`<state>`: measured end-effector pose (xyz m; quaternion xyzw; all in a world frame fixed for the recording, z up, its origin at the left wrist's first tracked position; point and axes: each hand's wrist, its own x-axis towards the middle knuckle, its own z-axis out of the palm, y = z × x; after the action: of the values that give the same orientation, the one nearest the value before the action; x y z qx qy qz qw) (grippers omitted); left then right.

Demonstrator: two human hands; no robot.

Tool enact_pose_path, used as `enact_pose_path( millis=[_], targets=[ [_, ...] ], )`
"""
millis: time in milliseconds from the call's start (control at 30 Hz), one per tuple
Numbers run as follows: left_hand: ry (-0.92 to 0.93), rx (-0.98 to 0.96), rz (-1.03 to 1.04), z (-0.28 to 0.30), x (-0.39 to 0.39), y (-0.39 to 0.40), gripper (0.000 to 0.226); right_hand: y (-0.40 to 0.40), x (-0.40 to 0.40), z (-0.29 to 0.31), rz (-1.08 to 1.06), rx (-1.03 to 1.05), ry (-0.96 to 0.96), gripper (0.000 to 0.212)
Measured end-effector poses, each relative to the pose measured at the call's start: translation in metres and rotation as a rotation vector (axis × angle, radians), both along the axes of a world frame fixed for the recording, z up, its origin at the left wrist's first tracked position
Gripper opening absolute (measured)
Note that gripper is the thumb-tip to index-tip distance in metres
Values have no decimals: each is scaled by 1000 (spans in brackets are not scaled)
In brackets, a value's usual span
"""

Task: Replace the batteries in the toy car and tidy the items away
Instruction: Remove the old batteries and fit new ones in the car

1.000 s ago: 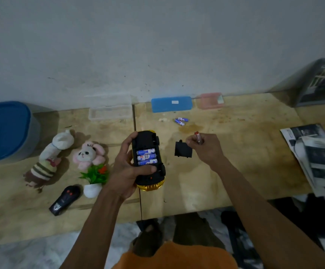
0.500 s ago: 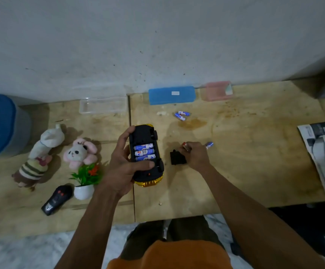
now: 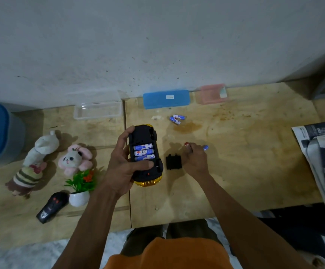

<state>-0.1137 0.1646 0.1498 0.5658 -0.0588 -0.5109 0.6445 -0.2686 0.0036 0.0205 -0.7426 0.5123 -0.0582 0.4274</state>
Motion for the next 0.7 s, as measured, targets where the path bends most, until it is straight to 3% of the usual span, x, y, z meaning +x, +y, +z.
enact_pose_path(
  millis=[133,333,500,633,700],
  targets=[
    [1,-1,-9,2,-4,-4,109,1,-9,5,33,-85,77,34],
    [-9,-12,-25,4,-8,-6,112,5,-11,-2,-51,-98,167,15],
    [-14,-19,-17,8,-11,-4,116,7,-11,-2,-67,-106,167,32],
    [-28,-27,-12,13,-12,-3,110,7,-14,9,-16,-120,174,15],
    [-41,-38,-16,16,-12,-1,110,8,-8,30,-34,-153,105,20]
  ],
)
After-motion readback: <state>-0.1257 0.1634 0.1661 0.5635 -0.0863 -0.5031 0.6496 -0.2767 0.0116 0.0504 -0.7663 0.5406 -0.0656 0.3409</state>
